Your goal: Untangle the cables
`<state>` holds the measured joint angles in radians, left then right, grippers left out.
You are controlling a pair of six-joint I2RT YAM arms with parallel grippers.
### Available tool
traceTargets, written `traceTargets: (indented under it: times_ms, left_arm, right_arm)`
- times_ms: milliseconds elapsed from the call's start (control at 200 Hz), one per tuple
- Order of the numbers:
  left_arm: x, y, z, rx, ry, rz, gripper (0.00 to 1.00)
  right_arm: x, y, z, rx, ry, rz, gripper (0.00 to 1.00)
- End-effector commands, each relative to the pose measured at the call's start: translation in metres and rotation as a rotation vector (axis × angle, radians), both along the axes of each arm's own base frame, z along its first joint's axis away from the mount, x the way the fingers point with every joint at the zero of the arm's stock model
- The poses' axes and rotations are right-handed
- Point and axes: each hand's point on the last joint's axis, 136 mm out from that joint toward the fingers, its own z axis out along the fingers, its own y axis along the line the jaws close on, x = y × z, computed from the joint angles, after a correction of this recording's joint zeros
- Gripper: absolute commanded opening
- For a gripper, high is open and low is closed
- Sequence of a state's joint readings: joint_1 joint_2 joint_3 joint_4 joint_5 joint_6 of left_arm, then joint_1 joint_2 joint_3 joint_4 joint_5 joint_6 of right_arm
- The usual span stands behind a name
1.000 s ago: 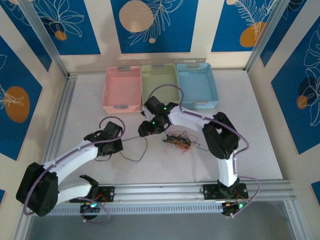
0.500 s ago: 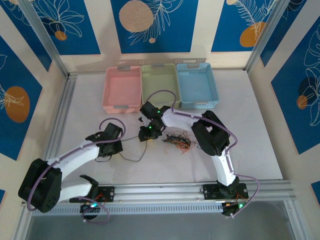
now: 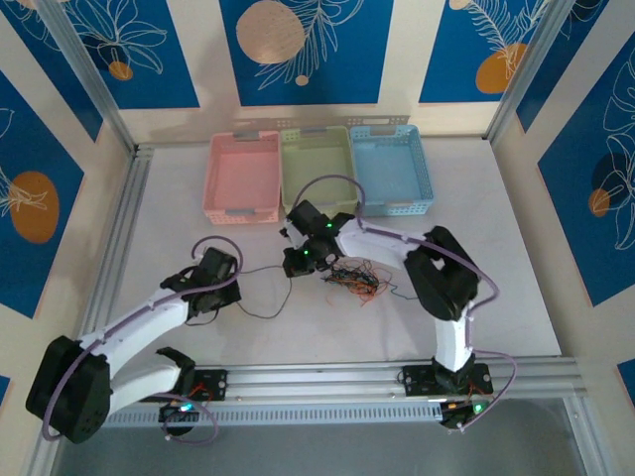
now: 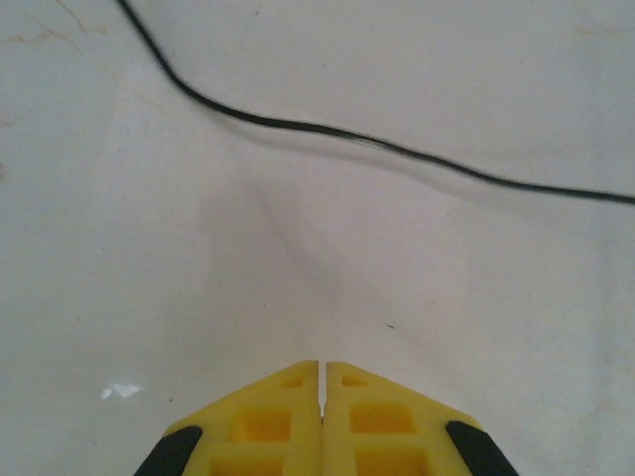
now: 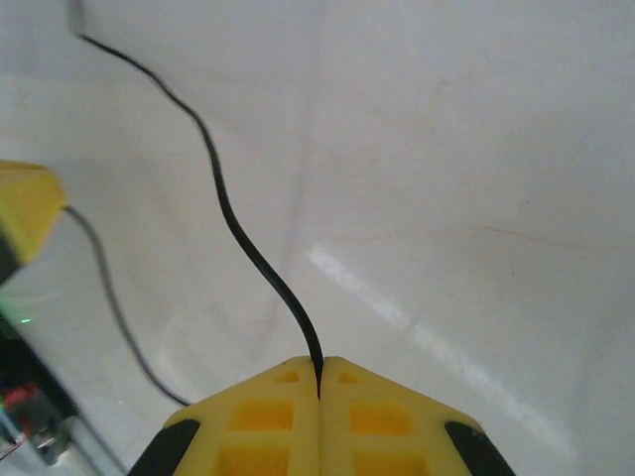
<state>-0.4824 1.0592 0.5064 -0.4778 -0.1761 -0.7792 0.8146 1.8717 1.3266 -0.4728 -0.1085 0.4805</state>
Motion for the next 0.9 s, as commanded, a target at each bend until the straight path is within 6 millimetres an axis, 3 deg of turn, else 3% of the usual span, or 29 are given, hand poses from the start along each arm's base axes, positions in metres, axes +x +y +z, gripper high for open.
traceTargets:
  times_ms: [0,75,130,195,265,390,595,740,895]
  left_arm:
    - [-0.008,0.006,-0.001,-0.001,0.016,0.006,0.00]
    - [-0.009,0.003,0.002,-0.020,0.011,-0.006,0.08]
    - [-0.010,-0.004,0.006,-0.053,0.002,-0.035,0.32]
    - [-0.011,-0.008,0.012,-0.081,-0.013,-0.050,0.47]
    - [-0.014,-0.009,0.020,-0.098,-0.030,-0.062,0.59]
    - [-0.022,-0.005,0.038,-0.111,-0.064,-0.075,0.72]
    - [-0.032,-0.020,0.070,-0.223,-0.087,-0.123,0.76]
    - [-0.036,-0.025,0.123,-0.243,-0.151,-0.202,0.76]
    - [-0.046,-0.017,0.179,-0.198,-0.220,-0.278,0.77]
  right_arm:
    - [0.013,-0.007,0.041,0.096,-0.099,-0.033,0.00]
    - [0.015,-0.015,0.051,0.123,-0.114,-0.056,0.00]
    - [0.019,-0.022,0.059,0.134,-0.142,-0.076,0.00]
    - [0.024,-0.028,0.070,0.146,-0.174,-0.086,0.00]
    - [0.033,-0.037,0.086,0.154,-0.210,-0.103,0.00]
    - [0.056,-0.055,0.124,0.184,-0.275,-0.145,0.00]
    - [0.104,-0.088,0.179,0.221,-0.324,-0.277,0.00]
    - [0.135,-0.098,0.206,0.262,-0.366,-0.357,0.00]
    - [0.166,-0.108,0.217,0.210,-0.378,-0.429,0.00]
